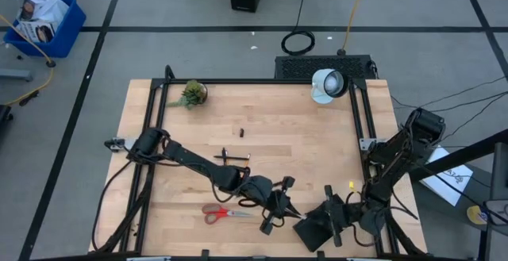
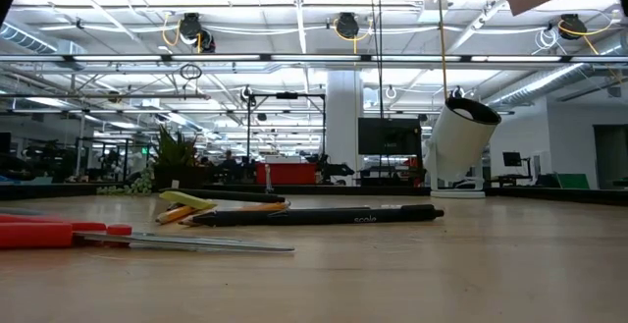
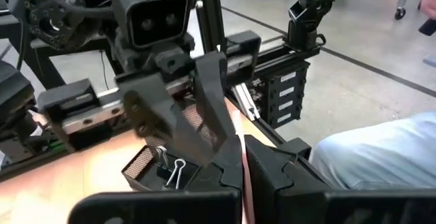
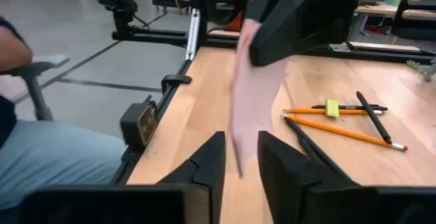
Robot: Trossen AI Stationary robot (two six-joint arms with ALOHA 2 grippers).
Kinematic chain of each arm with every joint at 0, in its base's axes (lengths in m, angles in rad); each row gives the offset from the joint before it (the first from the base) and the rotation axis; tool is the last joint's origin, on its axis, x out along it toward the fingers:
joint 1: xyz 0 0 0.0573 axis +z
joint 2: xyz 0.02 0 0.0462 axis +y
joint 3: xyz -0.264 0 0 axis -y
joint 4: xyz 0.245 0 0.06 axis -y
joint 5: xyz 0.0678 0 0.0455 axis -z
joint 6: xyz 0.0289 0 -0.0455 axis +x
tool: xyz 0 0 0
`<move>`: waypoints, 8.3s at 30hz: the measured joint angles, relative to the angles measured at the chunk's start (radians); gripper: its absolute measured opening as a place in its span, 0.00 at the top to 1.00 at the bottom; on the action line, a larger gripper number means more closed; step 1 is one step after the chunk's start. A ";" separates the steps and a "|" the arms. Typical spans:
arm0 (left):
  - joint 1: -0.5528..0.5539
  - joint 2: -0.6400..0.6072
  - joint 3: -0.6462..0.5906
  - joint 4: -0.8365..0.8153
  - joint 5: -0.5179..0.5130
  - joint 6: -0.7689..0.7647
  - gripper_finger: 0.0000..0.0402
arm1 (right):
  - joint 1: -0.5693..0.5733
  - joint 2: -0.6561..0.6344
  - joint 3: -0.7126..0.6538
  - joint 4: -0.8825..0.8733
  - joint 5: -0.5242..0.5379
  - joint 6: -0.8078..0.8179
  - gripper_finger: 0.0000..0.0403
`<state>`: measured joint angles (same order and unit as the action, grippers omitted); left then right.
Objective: Pick and place office supplies into organizer
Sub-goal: Put the pink sticky note into the desk organizer
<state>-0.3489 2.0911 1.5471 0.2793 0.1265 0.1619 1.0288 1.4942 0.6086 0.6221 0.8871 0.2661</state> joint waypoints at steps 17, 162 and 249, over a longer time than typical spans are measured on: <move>-0.001 0.000 0.000 0.015 0.005 -0.009 0.96 | -0.075 0.006 0.000 0.014 -0.134 -0.020 0.89; 0.333 0.001 -0.380 0.576 0.797 -1.526 0.96 | -0.177 0.004 0.002 -0.021 0.209 -1.477 1.00; 0.202 0.128 -0.050 0.193 0.660 -1.256 0.98 | 0.022 -0.764 -0.332 0.466 0.578 -1.289 0.59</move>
<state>-0.1472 2.2189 1.4970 0.4723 0.7868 -1.0941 1.0508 0.7303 0.2764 1.0878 1.4654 -1.0225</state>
